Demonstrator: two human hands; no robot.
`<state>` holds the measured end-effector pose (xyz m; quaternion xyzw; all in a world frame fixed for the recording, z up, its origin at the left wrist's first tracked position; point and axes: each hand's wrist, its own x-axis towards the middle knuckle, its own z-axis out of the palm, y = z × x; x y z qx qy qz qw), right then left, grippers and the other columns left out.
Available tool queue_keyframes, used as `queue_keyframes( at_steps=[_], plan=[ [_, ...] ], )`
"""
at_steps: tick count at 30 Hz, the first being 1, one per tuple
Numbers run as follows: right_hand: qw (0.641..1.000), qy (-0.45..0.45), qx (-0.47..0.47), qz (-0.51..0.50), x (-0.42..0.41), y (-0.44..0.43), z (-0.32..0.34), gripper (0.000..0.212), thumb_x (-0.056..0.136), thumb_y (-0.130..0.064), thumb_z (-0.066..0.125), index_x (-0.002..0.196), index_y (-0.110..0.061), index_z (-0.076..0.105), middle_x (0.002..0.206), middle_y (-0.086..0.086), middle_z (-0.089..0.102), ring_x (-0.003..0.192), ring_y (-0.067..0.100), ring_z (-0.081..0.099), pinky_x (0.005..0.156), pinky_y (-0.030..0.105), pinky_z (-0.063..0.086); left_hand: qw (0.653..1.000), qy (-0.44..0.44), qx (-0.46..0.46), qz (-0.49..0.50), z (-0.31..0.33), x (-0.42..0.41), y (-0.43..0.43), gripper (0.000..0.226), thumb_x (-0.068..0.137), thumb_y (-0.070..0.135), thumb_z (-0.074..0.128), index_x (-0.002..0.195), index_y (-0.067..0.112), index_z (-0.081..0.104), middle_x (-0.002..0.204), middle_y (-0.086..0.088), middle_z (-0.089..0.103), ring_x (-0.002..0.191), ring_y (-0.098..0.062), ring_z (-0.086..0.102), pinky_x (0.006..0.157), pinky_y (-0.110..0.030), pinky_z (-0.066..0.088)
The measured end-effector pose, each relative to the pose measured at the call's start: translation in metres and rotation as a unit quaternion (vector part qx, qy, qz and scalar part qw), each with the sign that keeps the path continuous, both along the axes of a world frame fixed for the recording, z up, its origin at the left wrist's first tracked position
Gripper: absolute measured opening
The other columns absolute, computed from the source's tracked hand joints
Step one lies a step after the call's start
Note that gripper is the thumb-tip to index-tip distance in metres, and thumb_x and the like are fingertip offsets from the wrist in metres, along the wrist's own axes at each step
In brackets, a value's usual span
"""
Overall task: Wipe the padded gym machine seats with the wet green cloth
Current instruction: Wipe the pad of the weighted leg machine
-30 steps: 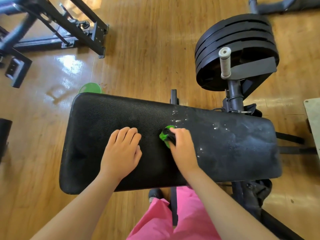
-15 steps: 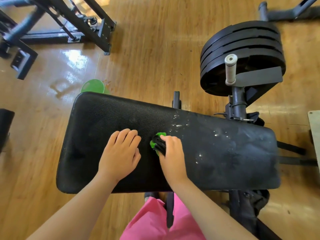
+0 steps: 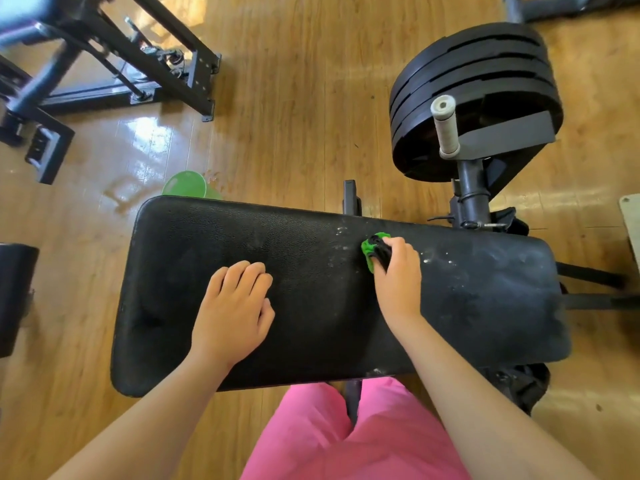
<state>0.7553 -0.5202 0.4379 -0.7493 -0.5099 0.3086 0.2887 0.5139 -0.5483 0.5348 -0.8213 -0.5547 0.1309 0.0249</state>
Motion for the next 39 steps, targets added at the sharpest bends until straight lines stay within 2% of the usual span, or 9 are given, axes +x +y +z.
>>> queue_keyframes(
  at_steps=[6,10,14,17,22,28,32,35,39],
  plan=[
    [0.989,0.029,0.04,0.138,-0.044,-0.018,0.024,0.038,0.088,-0.024,0.069,0.122,-0.013,0.056,0.111,0.003,0.058,0.106,0.016,0.05,0.085,0.024,0.042,1.0,-0.005,-0.001,0.01,0.001,0.001,0.0,0.038,0.088,0.029,0.038,0.11,0.011,0.064,0.116,-0.006,0.061,0.114,-0.027,0.049,0.096,-0.042,0.035],
    [0.982,0.044,0.062,0.171,-0.057,0.007,0.028,0.038,0.088,-0.024,0.068,0.121,-0.01,0.059,0.111,0.005,0.059,0.107,0.018,0.052,0.084,0.024,0.039,1.0,-0.004,0.0,0.007,0.0,0.001,0.001,0.037,0.087,0.028,0.04,0.11,0.012,0.064,0.117,-0.006,0.06,0.114,-0.028,0.049,0.096,-0.042,0.035],
    [0.988,0.046,0.076,0.129,-0.036,0.034,0.016,0.031,0.089,-0.021,0.068,0.117,-0.011,0.061,0.107,0.005,0.057,0.102,0.018,0.055,0.084,0.027,0.044,1.0,0.001,-0.003,0.008,-0.001,0.0,0.001,0.036,0.087,0.029,0.042,0.111,0.013,0.064,0.118,-0.006,0.06,0.115,-0.027,0.05,0.097,-0.041,0.035],
    [0.996,0.031,0.056,0.067,-0.015,0.046,0.005,0.026,0.091,-0.023,0.066,0.114,-0.012,0.063,0.105,0.004,0.054,0.1,0.019,0.055,0.079,0.024,0.04,1.0,0.004,-0.004,0.006,-0.001,0.0,0.002,0.037,0.087,0.03,0.041,0.11,0.013,0.064,0.118,-0.006,0.061,0.115,-0.027,0.05,0.097,-0.04,0.033],
    [0.999,-0.025,0.03,0.023,-0.007,0.041,0.001,0.024,0.091,-0.028,0.065,0.109,-0.011,0.063,0.099,0.004,0.059,0.098,0.021,0.054,0.075,0.025,0.038,1.0,0.002,-0.005,0.004,-0.003,-0.001,0.002,0.036,0.086,0.029,0.043,0.111,0.012,0.063,0.119,-0.007,0.06,0.115,-0.028,0.05,0.097,-0.042,0.036],
    [0.993,0.02,0.064,0.096,-0.062,0.019,0.032,0.026,0.088,-0.027,0.069,0.108,-0.011,0.064,0.099,0.0,0.061,0.095,0.014,0.053,0.078,0.025,0.043,1.0,0.001,-0.015,0.005,0.0,0.0,0.003,0.038,0.086,0.03,0.042,0.111,0.013,0.065,0.118,-0.006,0.061,0.114,-0.027,0.05,0.097,-0.041,0.034],
    [0.989,0.038,0.083,0.118,-0.075,0.036,0.032,0.026,0.087,-0.027,0.069,0.108,-0.012,0.064,0.099,0.0,0.06,0.097,0.014,0.052,0.079,0.028,0.044,1.0,-0.007,-0.014,0.005,0.0,0.0,0.003,0.039,0.086,0.029,0.04,0.11,0.012,0.065,0.117,-0.006,0.061,0.114,-0.027,0.05,0.097,-0.042,0.034],
    [0.993,0.039,0.083,0.08,-0.057,0.053,0.024,0.023,0.09,-0.029,0.066,0.107,-0.013,0.064,0.099,0.0,0.059,0.096,0.015,0.052,0.077,0.027,0.042,1.0,-0.013,-0.008,0.003,0.0,0.0,0.003,0.038,0.086,0.029,0.04,0.109,0.012,0.065,0.117,-0.006,0.061,0.114,-0.028,0.05,0.097,-0.042,0.034],
    [1.0,0.008,0.026,-0.008,-0.01,0.061,0.006,0.024,0.093,-0.028,0.062,0.11,-0.011,0.061,0.1,-0.001,0.055,0.099,0.016,0.052,0.078,0.025,0.036,1.0,-0.015,-0.003,0.0,-0.002,-0.001,0.002,0.037,0.086,0.03,0.04,0.108,0.012,0.064,0.117,-0.006,0.061,0.114,-0.028,0.05,0.097,-0.042,0.034]
  ],
)
